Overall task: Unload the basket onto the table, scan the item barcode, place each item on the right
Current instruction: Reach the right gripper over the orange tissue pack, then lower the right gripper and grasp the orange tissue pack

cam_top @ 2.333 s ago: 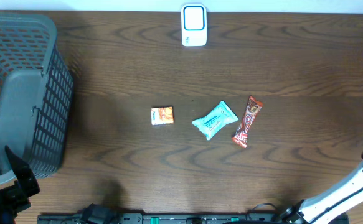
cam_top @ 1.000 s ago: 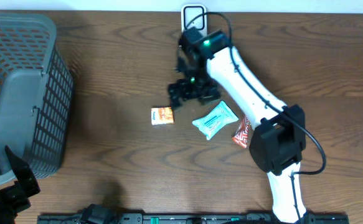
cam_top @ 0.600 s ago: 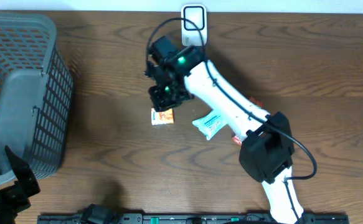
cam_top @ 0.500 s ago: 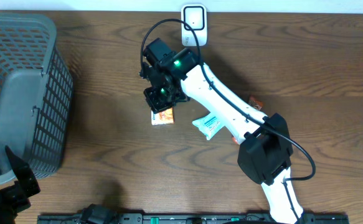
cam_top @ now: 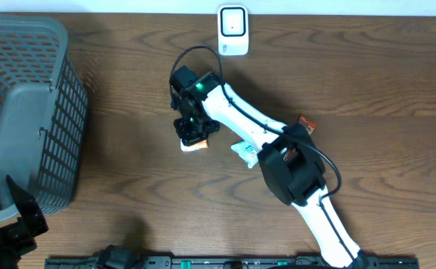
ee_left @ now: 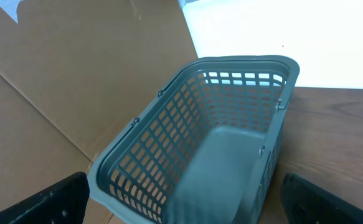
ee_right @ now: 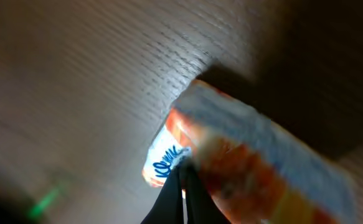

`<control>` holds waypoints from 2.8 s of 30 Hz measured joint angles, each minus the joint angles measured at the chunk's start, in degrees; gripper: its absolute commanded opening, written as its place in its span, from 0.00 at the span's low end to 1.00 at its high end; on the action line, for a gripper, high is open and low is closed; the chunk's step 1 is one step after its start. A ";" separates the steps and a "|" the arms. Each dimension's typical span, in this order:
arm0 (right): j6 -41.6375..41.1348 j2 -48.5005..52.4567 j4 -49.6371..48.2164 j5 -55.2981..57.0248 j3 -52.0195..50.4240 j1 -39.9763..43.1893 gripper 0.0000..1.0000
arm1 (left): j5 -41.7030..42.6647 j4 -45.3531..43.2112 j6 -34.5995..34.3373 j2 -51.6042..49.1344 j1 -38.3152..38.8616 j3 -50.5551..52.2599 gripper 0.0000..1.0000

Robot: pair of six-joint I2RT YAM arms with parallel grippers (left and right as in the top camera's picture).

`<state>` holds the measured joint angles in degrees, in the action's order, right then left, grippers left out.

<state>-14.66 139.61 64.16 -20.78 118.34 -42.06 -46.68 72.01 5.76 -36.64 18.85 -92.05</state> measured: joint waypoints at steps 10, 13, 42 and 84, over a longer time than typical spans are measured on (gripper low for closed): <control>0.02 -0.17 3.45 0.22 1.20 -0.02 0.01 | 0.00 -0.02 0.00 0.00 0.00 0.00 0.98; 0.02 -0.33 3.52 1.42 1.29 0.00 0.01 | 0.00 -0.02 0.00 0.00 0.00 0.00 0.98; -0.20 -3.50 12.44 14.27 12.83 0.09 0.99 | 0.00 -0.02 0.00 0.00 0.00 0.00 0.98; -6.27 7.23 8.31 19.71 12.66 -1.53 0.72 | 0.00 0.00 0.00 0.00 0.00 0.00 0.98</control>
<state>-20.93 146.85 72.47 -1.06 131.00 -43.59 -46.68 72.01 5.76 -36.64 18.85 -92.05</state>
